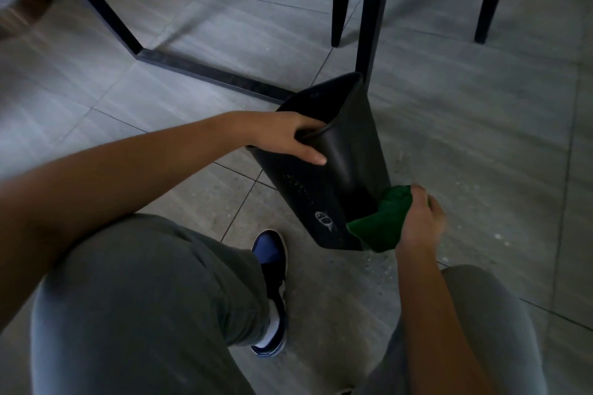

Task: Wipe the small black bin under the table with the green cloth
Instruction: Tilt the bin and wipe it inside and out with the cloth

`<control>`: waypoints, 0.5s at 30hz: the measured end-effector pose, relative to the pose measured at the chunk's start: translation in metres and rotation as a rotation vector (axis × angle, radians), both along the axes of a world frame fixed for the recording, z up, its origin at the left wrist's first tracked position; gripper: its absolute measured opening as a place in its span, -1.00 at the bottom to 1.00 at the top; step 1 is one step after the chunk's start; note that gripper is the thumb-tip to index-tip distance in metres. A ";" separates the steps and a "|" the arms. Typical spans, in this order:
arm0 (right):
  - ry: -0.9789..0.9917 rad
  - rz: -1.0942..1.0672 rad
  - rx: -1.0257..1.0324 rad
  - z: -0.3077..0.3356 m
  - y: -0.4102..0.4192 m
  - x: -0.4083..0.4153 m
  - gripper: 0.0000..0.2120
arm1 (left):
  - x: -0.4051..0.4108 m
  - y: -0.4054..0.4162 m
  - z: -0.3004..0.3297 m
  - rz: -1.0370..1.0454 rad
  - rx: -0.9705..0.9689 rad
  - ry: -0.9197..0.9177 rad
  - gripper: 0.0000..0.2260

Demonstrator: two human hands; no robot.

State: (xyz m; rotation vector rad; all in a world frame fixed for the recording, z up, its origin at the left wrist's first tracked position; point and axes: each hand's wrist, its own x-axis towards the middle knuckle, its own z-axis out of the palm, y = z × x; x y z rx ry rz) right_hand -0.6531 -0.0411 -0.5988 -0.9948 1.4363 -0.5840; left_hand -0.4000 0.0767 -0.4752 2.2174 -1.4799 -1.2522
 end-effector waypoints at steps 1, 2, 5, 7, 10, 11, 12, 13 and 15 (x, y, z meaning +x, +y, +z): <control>-0.008 -0.001 0.009 0.001 0.000 -0.001 -0.76 | 0.002 0.002 -0.002 0.035 0.020 -0.044 -0.48; -0.017 -0.002 0.015 0.000 -0.001 -0.001 -0.77 | 0.004 0.003 -0.004 0.088 0.007 -0.090 -0.50; -0.055 -0.011 0.024 0.001 -0.001 -0.001 -0.78 | 0.000 -0.001 -0.006 0.269 -0.182 -0.176 -0.62; -0.063 -0.034 0.018 0.001 -0.003 -0.002 -0.78 | -0.005 -0.004 -0.010 0.364 -0.305 -0.149 -0.61; -0.064 -0.078 0.003 0.003 -0.007 -0.003 -0.73 | -0.009 -0.005 -0.017 0.414 -0.375 -0.108 -0.64; -0.061 -0.094 0.000 0.003 -0.008 -0.004 -0.72 | -0.010 -0.005 -0.017 0.427 -0.381 -0.080 -0.67; -0.061 -0.110 0.001 0.004 -0.008 -0.005 -0.72 | -0.011 -0.005 -0.017 0.438 -0.387 -0.047 -0.70; -0.068 -0.126 0.001 0.005 -0.009 -0.005 -0.71 | -0.012 -0.006 -0.016 0.446 -0.391 -0.017 -0.72; -0.082 -0.141 -0.008 0.004 -0.009 -0.006 -0.70 | -0.012 -0.007 -0.014 0.445 -0.390 0.067 -0.76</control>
